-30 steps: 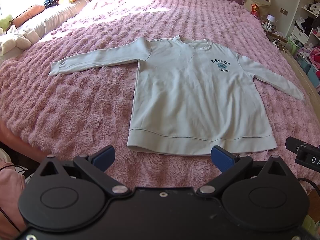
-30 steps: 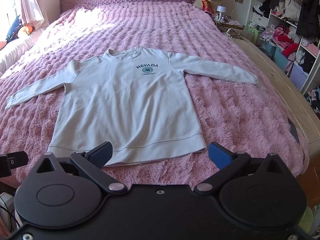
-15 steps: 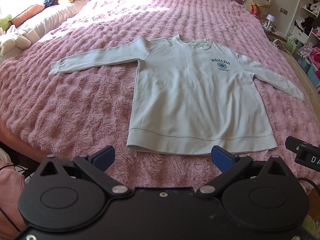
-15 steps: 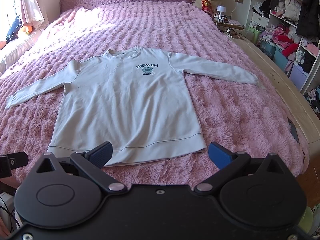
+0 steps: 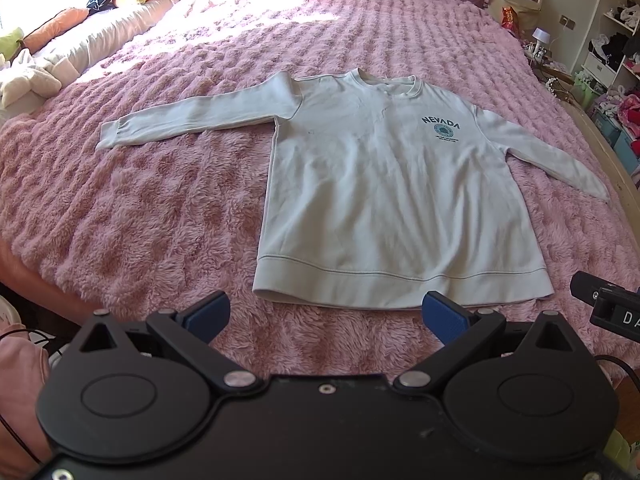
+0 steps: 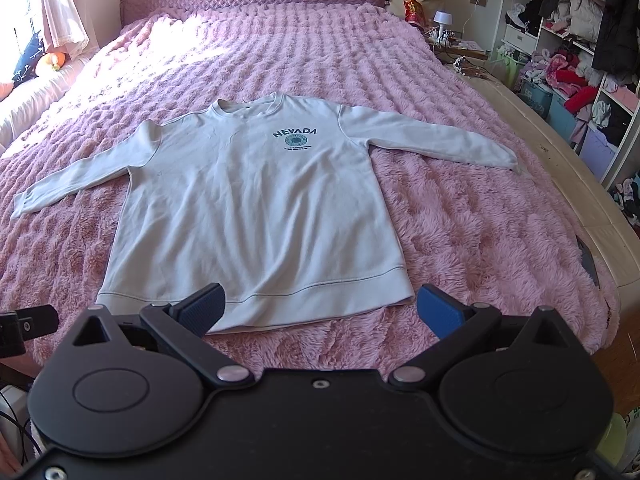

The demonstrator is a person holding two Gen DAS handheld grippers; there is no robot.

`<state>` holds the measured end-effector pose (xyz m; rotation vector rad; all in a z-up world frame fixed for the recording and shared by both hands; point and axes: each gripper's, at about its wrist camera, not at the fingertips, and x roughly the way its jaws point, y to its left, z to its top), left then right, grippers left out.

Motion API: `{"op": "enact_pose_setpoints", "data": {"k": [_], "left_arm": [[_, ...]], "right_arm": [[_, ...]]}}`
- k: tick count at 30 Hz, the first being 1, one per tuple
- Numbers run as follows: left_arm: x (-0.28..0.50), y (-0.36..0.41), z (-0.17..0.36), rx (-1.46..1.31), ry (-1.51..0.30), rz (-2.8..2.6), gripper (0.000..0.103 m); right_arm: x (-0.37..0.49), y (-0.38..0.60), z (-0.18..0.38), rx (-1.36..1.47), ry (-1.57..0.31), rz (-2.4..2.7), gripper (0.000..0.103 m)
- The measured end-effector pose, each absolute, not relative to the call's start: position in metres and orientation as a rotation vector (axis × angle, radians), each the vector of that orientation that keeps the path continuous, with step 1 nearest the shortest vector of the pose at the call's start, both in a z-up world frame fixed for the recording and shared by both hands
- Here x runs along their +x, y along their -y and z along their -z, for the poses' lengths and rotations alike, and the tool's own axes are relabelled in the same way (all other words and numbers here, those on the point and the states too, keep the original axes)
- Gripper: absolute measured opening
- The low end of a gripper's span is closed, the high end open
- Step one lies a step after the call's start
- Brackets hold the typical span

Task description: Fold small clothes

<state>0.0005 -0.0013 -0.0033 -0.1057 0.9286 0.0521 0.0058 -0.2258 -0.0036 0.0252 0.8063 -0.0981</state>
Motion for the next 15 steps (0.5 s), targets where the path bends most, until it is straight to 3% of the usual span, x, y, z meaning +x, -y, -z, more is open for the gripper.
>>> {"op": "enact_pose_setpoints", "data": {"k": [15], "left_arm": [[0.0021,0.0,0.0028,-0.107,-0.929,-0.054,0.103]], "right_arm": [[0.0062,0.226,0.004,0.026,-0.806,0.098,0.103]]}}
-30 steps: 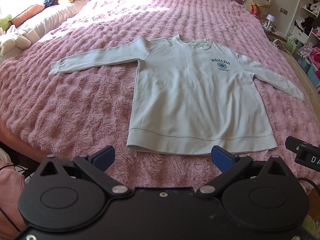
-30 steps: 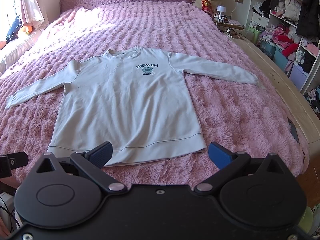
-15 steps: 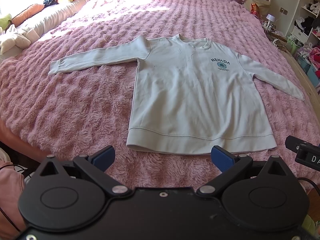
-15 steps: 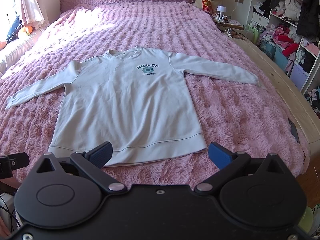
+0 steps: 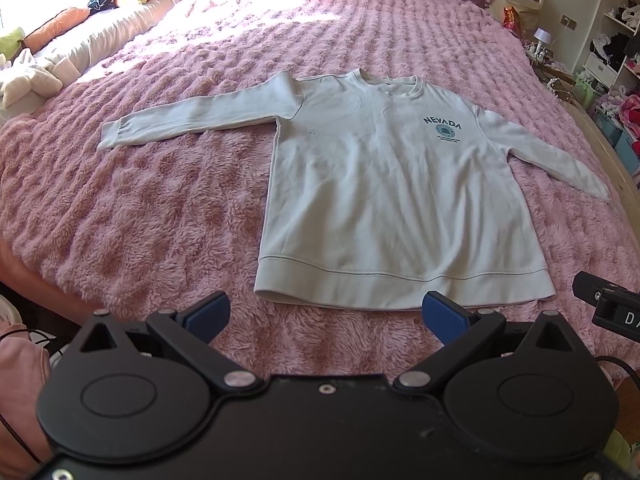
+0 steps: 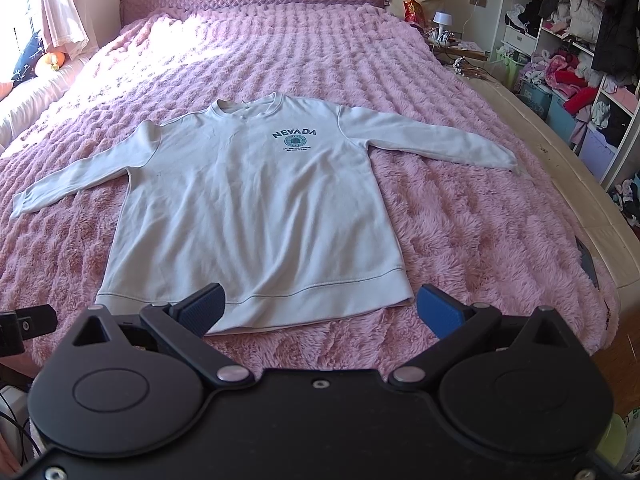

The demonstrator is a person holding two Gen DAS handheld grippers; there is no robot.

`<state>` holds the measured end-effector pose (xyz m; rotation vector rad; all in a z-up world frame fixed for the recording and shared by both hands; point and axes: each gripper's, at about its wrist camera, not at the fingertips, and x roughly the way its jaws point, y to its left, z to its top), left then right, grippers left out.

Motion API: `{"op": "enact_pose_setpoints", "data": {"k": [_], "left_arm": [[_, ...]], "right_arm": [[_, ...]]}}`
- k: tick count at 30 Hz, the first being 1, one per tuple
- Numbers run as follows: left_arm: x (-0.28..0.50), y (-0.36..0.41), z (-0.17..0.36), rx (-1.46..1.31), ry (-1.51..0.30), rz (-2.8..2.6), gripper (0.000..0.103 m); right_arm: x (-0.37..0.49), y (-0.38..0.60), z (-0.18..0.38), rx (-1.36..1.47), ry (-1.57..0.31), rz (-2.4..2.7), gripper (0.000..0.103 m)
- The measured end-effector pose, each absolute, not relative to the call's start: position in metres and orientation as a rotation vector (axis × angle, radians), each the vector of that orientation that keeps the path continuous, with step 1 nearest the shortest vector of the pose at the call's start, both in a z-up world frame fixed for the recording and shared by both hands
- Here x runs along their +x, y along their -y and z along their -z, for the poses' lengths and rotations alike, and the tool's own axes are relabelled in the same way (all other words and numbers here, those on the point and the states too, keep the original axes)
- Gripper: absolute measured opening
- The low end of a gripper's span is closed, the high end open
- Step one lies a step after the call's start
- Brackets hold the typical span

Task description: Fold small clothes

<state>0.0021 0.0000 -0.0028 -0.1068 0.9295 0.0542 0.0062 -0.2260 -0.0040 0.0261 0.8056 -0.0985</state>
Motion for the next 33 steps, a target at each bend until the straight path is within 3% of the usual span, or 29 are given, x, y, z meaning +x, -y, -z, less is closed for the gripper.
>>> {"op": "enact_pose_setpoints", "data": {"k": [22,33], "left_arm": [[0.013,-0.002,0.011,-0.112,-0.947,-0.044,0.103],[0.077,-0.06,0.037,-0.297,-0.878,0.035,0.103]], "right_arm": [[0.016,0.229,0.009,0.029,-0.822,0.112,0.103],[0.091,0.231,0.019,0.13,-0.764,0.071,0.103]]}}
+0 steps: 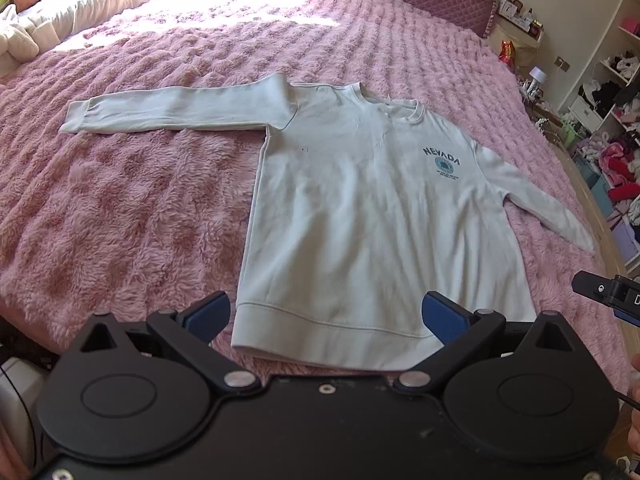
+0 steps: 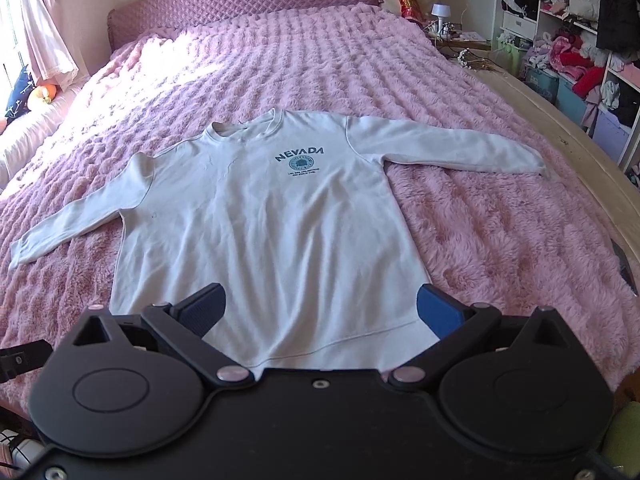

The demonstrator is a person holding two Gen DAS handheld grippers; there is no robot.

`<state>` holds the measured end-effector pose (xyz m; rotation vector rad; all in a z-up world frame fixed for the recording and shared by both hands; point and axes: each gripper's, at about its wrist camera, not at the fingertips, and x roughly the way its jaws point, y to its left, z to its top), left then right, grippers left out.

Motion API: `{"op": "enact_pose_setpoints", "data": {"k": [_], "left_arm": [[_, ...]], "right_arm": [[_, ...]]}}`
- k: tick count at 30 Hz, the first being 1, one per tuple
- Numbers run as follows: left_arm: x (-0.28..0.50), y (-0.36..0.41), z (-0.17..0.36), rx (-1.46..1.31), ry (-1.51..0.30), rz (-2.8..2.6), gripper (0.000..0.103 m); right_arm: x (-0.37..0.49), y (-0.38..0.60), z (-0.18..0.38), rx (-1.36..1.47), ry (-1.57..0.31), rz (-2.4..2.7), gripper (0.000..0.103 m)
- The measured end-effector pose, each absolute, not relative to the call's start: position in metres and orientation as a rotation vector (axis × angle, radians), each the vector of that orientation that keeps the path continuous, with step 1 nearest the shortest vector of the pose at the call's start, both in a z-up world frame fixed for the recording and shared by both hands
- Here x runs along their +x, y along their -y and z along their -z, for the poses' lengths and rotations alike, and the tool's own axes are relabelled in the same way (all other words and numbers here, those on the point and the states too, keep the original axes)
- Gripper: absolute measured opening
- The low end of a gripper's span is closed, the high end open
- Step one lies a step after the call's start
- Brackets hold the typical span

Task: Fold small clothes
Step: 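Grasp the sleeve cuff with the left gripper and lift it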

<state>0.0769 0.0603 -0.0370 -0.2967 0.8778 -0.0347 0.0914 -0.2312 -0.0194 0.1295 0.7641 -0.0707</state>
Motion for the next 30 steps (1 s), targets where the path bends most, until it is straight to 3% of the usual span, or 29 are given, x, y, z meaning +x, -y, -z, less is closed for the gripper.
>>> {"op": "enact_pose_setpoints", "data": {"k": [9,13,15,21,28,29,30], "left_arm": [[0.174,-0.21,0.085,-0.547,-0.697,-0.136,0.102],[0.218,-0.282,0.118,-0.587,-0.636,-0.268,0.09],[0.236,-0.314,0.134,-0.627,-0.618,-0.308,0.089],[0.284,-0.416,0.182,-0.903,-0.481,-0.437,0.075],[0.317,-0.477,0.228,-1.111,-0.385,-0.594,0.067],[0.321,-0.48,0.227,-1.102,-0.37,-0.602,0.064],[0.324,-0.482,0.225,-1.093,-0.367,-0.61,0.047]], "right_arm": [[0.198,0.186,0.066,0.023,-0.683,-0.017,0.103],[0.236,0.17,0.093,0.032,-0.659,0.018,0.103],[0.249,0.162,0.1,0.013,-0.643,0.022,0.103],[0.271,0.147,0.115,-0.025,-0.678,0.009,0.103],[0.289,0.141,0.141,-0.024,-0.763,0.001,0.103],[0.29,0.141,0.143,-0.025,-0.768,0.006,0.103],[0.292,0.141,0.147,-0.031,-0.769,0.015,0.103]]}}
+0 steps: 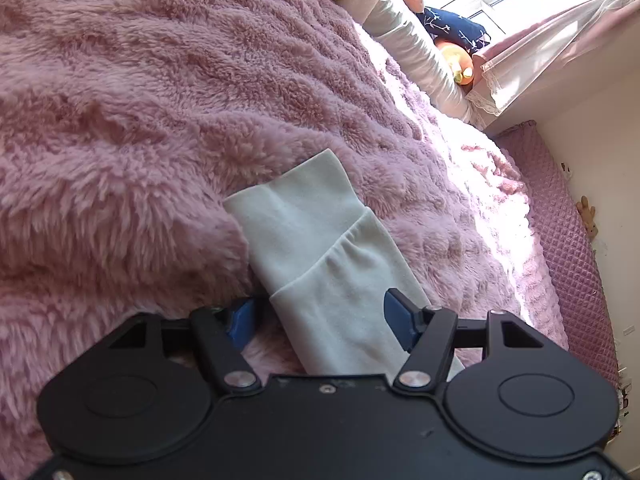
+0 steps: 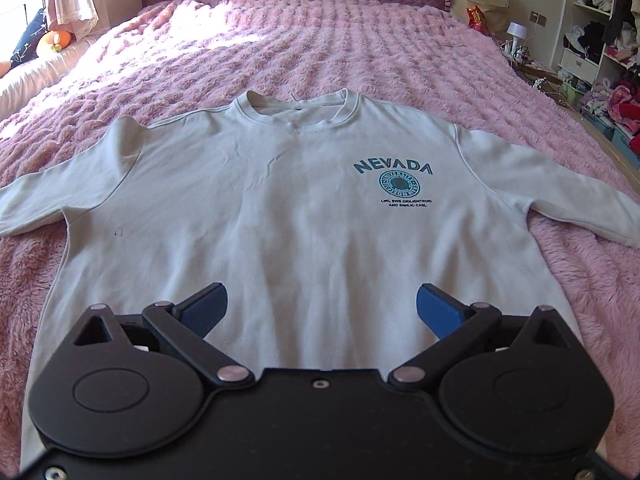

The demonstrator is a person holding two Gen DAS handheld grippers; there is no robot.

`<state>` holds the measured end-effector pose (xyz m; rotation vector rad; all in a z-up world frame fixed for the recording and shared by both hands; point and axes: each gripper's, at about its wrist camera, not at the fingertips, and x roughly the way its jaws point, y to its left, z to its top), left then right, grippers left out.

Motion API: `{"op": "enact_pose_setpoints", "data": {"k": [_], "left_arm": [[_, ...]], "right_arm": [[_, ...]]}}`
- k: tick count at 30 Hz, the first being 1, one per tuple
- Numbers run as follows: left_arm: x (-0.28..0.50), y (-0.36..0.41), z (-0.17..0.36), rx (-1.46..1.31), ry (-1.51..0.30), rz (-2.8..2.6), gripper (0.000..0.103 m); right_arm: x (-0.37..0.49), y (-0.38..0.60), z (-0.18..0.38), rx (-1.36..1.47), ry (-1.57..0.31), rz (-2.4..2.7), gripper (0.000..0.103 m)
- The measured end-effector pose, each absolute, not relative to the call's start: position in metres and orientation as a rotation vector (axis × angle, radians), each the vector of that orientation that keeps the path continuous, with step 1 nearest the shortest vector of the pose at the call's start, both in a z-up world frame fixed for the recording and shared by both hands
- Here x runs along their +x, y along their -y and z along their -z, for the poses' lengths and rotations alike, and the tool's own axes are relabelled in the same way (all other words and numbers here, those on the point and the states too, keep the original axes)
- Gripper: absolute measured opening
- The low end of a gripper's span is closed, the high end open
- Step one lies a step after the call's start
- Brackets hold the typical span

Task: Fold small clothes
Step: 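Grasp the sleeve cuff with the left gripper and lift it, then fold the sleeve across the body with the left gripper while the right gripper grasps the other cuff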

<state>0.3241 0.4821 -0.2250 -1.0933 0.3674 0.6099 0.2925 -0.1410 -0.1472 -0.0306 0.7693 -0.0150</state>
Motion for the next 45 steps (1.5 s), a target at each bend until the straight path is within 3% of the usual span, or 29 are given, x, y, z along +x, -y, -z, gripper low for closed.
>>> {"op": "enact_pose_setpoints", "data": {"k": [1,2,7,13,18,23,24,26,27,28,32,35,42,45], "left_arm": [[0.33,-0.486,0.224,-1.095,-0.379,-0.614,0.013],[0.331,-0.486,0.224,-1.119,-0.394,-0.603,0.007],[0.341,-0.48,0.195,-1.073,-0.357,-0.562,0.006],[0.377,-0.412,0.118,-0.988,-0.306,-0.304,0.006],[0.42,-0.278,0.066,-0.952,-0.316,0.051,0.006],[0.459,-0.122,0.07,-1.01,-0.407,0.367,0.006],[0.465,-0.091,0.077,-1.016,-0.431,0.405,0.007],[0.484,-0.034,0.097,-1.035,-0.543,0.477,0.022],[0.488,-0.015,0.107,-1.051,-0.607,0.485,0.049],[0.488,0.001,0.117,-1.052,-0.659,0.501,0.058],[0.465,0.002,0.131,-0.966,-0.648,0.521,0.059],[0.45,-0.064,0.141,-0.868,-0.615,0.343,0.068],[0.436,-0.172,0.188,-0.794,-0.675,0.073,0.069],[0.436,-0.184,0.209,-0.806,-0.707,0.037,0.069]], "right_arm": [[0.294,0.141,0.15,-0.034,-0.769,0.022,0.103],[0.295,0.142,0.152,-0.034,-0.772,0.03,0.102],[0.299,0.159,0.156,0.026,-0.782,0.066,0.102],[0.296,0.183,0.153,0.075,-0.782,0.074,0.102],[0.289,0.214,0.149,0.137,-0.762,0.096,0.102],[0.277,0.257,0.144,0.203,-0.742,0.166,0.102],[0.275,0.264,0.143,0.213,-0.738,0.179,0.102],[0.272,0.281,0.141,0.235,-0.725,0.208,0.102],[0.271,0.287,0.14,0.246,-0.719,0.213,0.102],[0.272,0.296,0.138,0.265,-0.709,0.216,0.102],[0.288,0.315,0.14,0.353,-0.68,0.15,0.102],[0.311,0.322,0.154,0.456,-0.663,0.039,0.093],[0.391,0.335,0.207,0.765,-0.695,0.064,0.076],[0.414,0.333,0.224,0.891,-0.68,0.074,0.076]]}}
